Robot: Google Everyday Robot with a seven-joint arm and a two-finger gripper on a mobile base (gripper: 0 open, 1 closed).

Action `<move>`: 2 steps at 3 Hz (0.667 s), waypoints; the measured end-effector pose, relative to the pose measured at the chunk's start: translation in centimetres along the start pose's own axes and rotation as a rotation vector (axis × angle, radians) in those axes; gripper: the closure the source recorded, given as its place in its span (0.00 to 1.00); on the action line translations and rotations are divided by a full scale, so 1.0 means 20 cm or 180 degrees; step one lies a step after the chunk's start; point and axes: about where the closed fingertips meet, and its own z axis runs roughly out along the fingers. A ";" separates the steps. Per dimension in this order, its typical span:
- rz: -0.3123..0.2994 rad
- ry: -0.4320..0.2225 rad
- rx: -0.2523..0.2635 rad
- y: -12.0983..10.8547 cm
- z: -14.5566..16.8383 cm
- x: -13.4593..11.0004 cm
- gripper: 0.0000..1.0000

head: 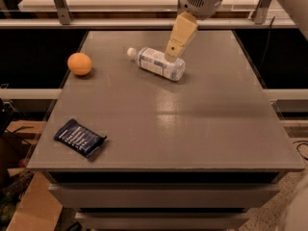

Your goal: Move blue plastic bottle near rxbar blueberry

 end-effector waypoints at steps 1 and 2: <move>0.0220 0.0071 -0.0001 0.03 0.10 -0.10 0.00; 0.0324 0.0088 -0.0109 0.06 0.24 -0.19 0.00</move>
Offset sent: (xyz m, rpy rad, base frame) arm 0.0340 0.0675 -0.0661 0.0425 0.1244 -0.1130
